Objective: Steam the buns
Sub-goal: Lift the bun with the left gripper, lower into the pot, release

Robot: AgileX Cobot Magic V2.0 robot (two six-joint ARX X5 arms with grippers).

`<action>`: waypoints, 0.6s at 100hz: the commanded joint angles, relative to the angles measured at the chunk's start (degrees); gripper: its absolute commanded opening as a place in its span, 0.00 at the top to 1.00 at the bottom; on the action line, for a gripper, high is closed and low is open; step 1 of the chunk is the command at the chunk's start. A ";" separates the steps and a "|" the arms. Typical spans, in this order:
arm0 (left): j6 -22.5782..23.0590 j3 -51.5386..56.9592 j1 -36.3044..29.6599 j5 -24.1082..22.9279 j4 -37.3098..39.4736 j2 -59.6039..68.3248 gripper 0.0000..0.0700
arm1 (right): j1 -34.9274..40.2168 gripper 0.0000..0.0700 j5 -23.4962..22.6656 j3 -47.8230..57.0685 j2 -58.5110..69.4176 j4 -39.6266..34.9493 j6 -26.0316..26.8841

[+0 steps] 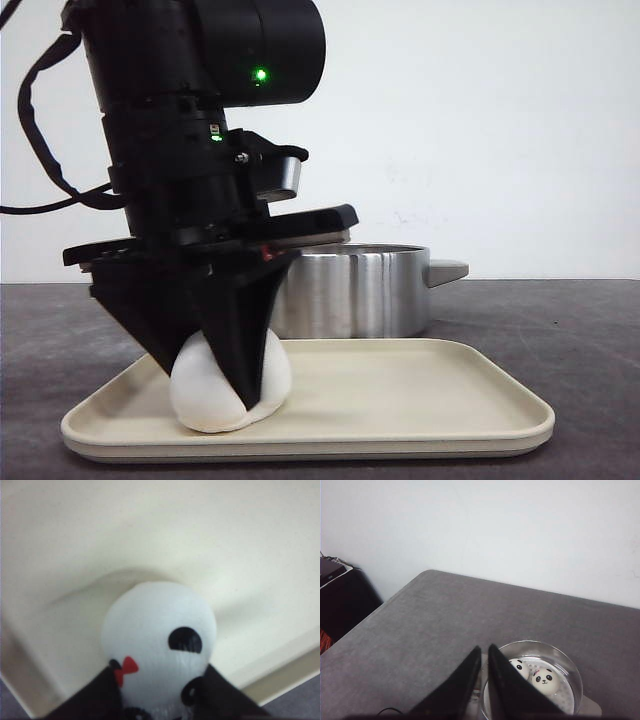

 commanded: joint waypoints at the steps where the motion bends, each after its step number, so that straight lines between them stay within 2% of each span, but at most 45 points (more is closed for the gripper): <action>1: 2.40 0.74 -0.57 -0.46 -0.11 0.94 1.00 | 0.63 0.98 0.04 1.18 0.33 0.04 0.59; 11: 3.41 1.84 -0.61 -0.46 -1.03 -0.09 1.00 | 0.63 0.98 0.04 1.18 0.33 -0.37 0.59; 33: 9.38 11.39 -1.97 -0.48 -1.62 -8.09 1.00 | 0.63 0.98 0.04 1.18 0.33 -0.63 0.55; 48: 12.24 20.92 -0.70 -3.69 -1.42 -8.85 1.00 | 0.63 0.98 0.04 1.18 0.33 -0.66 0.52; 60: 15.23 24.90 1.60 -5.31 1.77 -8.55 1.00 | 0.63 0.98 0.04 1.18 0.33 -0.66 0.52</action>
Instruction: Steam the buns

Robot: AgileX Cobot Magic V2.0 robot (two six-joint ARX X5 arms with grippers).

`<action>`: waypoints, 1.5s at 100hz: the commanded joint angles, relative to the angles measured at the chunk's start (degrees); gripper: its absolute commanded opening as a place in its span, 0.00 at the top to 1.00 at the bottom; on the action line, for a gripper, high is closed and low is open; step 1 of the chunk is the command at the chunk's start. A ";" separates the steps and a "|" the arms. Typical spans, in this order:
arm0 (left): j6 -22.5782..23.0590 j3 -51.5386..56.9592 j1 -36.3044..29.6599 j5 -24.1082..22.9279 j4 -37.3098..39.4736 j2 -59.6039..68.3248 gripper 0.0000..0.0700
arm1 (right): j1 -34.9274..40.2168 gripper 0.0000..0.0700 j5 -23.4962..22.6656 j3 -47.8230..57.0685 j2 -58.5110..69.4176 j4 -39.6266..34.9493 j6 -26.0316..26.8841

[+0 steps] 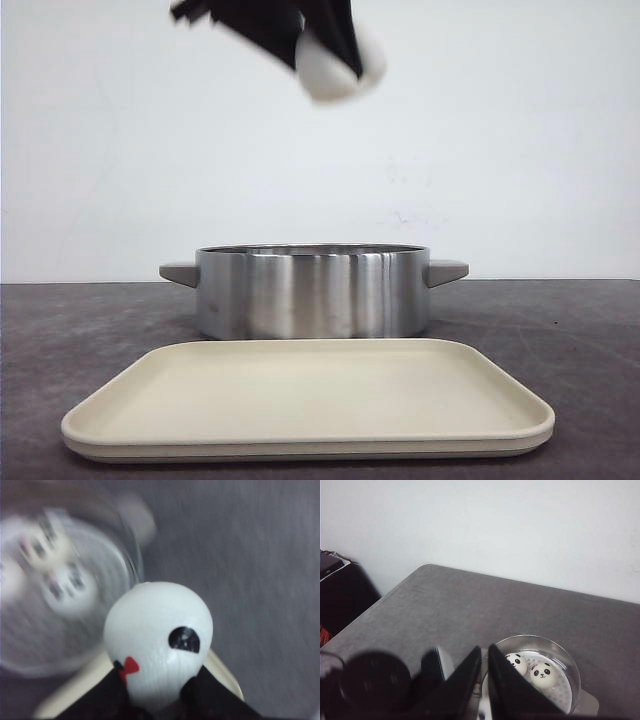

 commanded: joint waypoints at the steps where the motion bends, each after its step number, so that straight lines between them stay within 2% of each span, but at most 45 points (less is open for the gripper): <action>1: 3.23 1.95 0.81 -0.70 1.77 1.53 1.00 | 0.63 0.98 0.04 1.16 0.35 0.50 0.52; 15: 4.24 2.01 5.60 -0.68 6.12 2.51 1.00 | 0.63 0.98 0.07 1.18 0.35 0.50 0.52; 43: 6.19 2.01 14.86 -0.35 5.97 12.20 1.00 | 0.63 0.98 0.09 1.16 0.42 0.52 1.40; 68: 5.68 2.01 16.72 -0.11 7.58 20.44 1.00 | 0.61 0.98 0.11 1.16 0.39 0.28 1.68; 80: 4.70 2.01 16.72 2.93 7.96 22.99 0.99 | 0.61 0.98 0.13 1.16 0.39 -0.66 1.79; 86: 3.02 2.01 16.70 3.21 8.13 23.91 0.88 | 0.63 0.98 0.46 1.16 0.39 -1.29 2.08; 100: 1.88 2.01 16.66 3.17 8.41 24.41 0.33 | 0.63 0.98 1.60 1.16 0.39 -2.51 2.19; 103: 1.88 2.01 16.66 3.15 8.50 24.41 0.23 | 0.61 0.98 1.70 1.16 0.39 -2.67 2.19; 107: 1.88 2.01 16.66 3.13 8.61 24.41 0.16 | 0.63 0.98 1.75 1.16 0.39 -2.91 2.21; 111: 1.86 2.01 16.66 3.13 8.57 24.39 0.13 | 0.63 0.98 1.75 1.16 0.39 -3.02 2.23; 141: 1.88 3.58 16.66 2.47 4.74 23.21 0.14 | 0.61 0.98 2.10 1.05 0.39 -4.11 1.16; 150: 1.01 5.25 16.63 0.68 2.10 21.29 0.16 | 0.61 0.98 4.72 0.90 0.42 -5.40 -0.59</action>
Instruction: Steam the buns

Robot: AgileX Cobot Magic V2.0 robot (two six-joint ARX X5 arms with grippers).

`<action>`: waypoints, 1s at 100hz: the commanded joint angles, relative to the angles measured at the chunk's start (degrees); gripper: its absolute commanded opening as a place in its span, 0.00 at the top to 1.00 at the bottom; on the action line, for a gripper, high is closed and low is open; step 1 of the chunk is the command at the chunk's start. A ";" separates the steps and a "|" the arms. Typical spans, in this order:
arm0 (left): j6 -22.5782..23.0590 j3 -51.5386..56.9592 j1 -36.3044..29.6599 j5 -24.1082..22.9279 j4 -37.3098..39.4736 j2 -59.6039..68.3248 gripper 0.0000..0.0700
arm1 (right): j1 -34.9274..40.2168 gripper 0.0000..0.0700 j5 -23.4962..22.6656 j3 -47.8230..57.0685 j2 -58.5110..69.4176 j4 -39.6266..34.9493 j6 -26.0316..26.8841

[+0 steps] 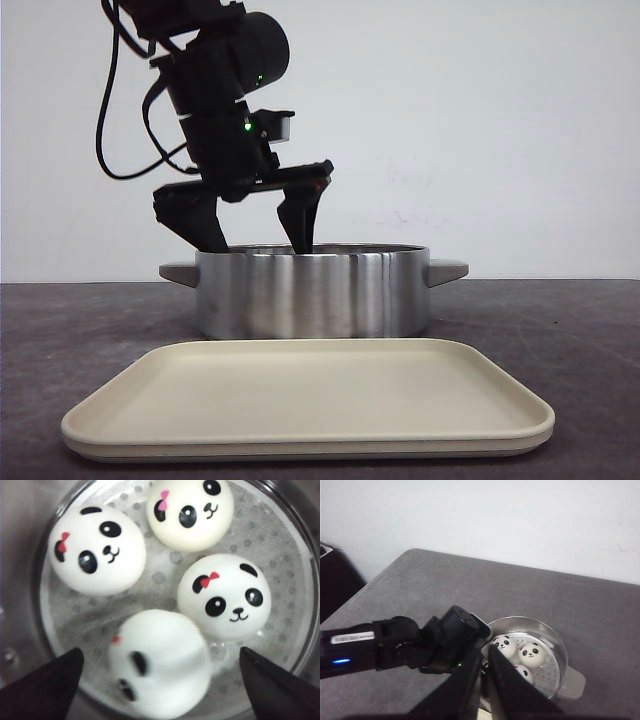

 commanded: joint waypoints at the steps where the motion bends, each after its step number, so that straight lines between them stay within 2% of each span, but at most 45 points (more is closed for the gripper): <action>1: -1.33 2.45 -0.37 -1.81 -1.03 -2.16 0.16 | 0.61 0.98 2.10 0.83 0.48 -0.66 -2.03; 15: -3.52 2.49 -0.42 -5.42 -0.66 -10.29 0.16 | 0.61 0.98 7.34 -2.73 0.35 -2.25 -4.85; 21: -4.22 2.49 -0.42 -6.38 -0.66 -14.82 0.20 | 0.52 0.98 8.04 -5.60 -0.09 -1.90 -4.85; 29: -4.50 2.49 -0.42 -6.75 -0.85 -21.07 0.38 | 0.52 0.98 9.42 -11.10 -1.42 1.53 -4.87; 37: -4.24 2.49 -0.70 -6.71 -2.40 -27.61 0.58 | 0.59 0.98 8.85 -18.49 -3.67 8.37 -4.94; 53: -1.38 2.47 -1.49 -6.73 -8.44 -39.34 1.00 | 0.68 0.98 4.00 -36.87 -9.16 26.45 -5.73; 73: -1.14 2.34 -1.49 -6.80 -12.92 -50.88 1.00 | 0.68 0.98 -3.54 -55.15 -14.14 45.27 -7.15; 82: -1.20 2.25 -1.49 -6.80 -12.92 -54.07 1.00 | 0.68 0.98 -4.98 -57.59 -14.32 48.59 -7.39; 100: -1.36 2.25 -1.46 -7.26 -14.95 -56.83 1.00 | 0.68 0.98 -4.61 -57.68 -14.21 49.07 -7.37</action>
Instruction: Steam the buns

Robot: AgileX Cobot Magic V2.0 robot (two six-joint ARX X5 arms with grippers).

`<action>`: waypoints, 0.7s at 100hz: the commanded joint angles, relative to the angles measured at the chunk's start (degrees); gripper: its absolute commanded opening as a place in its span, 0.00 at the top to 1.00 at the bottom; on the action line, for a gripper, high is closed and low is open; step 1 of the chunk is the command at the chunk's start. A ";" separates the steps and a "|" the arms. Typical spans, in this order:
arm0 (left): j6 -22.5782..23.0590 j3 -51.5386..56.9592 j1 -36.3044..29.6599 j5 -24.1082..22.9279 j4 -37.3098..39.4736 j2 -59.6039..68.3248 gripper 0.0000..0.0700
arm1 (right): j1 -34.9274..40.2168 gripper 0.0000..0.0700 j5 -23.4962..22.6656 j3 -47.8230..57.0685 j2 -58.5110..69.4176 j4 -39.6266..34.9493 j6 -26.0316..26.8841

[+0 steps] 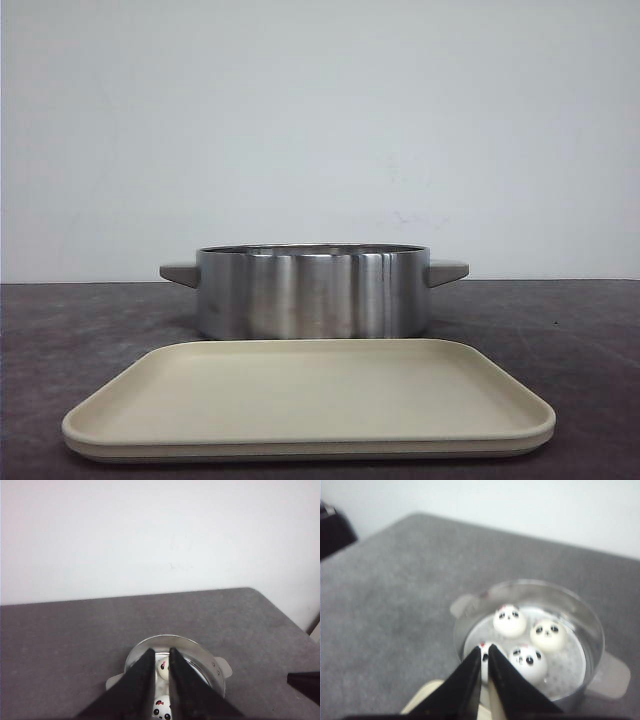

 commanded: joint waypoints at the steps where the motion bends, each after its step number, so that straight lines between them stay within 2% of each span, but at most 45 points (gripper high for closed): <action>1: 0.50 0.74 -0.37 -0.26 -0.90 0.85 1.00 | 0.61 0.98 0.07 1.11 0.20 0.61 -0.61; 70: 0.52 0.76 -0.37 -0.24 -2.75 0.33 1.00 | 0.61 0.98 0.11 1.14 -0.04 0.72 -0.59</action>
